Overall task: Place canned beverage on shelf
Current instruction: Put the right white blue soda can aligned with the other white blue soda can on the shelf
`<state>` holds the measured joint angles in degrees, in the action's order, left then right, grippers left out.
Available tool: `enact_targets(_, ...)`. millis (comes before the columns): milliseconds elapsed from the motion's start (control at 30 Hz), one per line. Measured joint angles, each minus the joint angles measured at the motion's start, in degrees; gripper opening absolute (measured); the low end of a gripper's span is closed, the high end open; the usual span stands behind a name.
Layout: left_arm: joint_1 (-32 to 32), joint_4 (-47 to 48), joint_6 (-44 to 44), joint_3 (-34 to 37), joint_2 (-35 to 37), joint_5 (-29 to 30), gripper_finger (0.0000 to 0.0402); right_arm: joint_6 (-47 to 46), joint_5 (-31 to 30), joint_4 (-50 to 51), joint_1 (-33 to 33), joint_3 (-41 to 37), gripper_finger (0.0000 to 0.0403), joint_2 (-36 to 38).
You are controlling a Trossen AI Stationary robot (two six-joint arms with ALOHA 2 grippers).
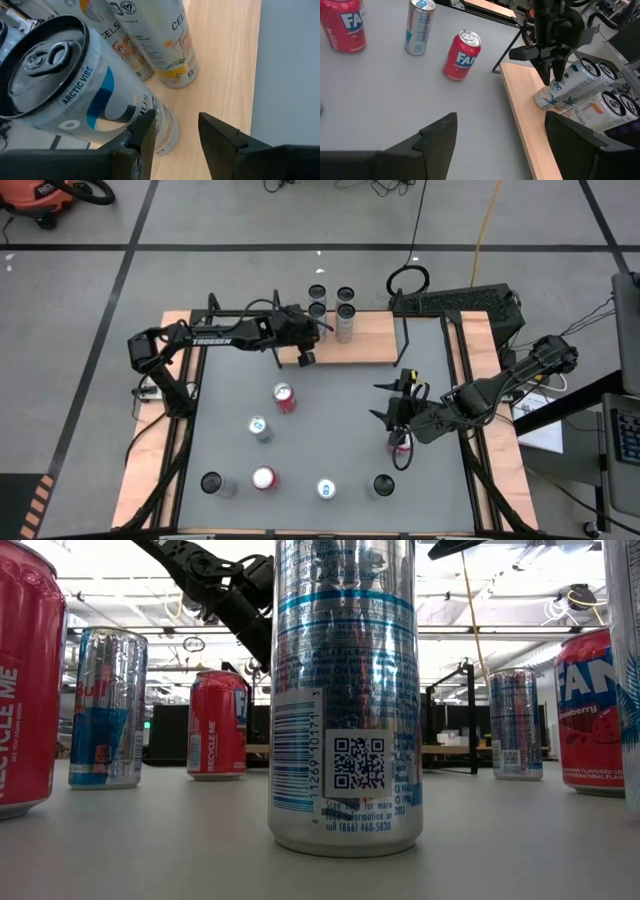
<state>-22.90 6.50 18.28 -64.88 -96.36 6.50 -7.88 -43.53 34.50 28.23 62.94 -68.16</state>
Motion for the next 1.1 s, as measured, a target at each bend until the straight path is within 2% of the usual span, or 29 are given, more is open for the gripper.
enact_targets(1100, 0.0, -2.3, 0.0, 0.0, 0.0, 1.3, 0.0143, 0.0, 0.1, 0.1, 0.0, 0.0, 0.0263, 0.0)
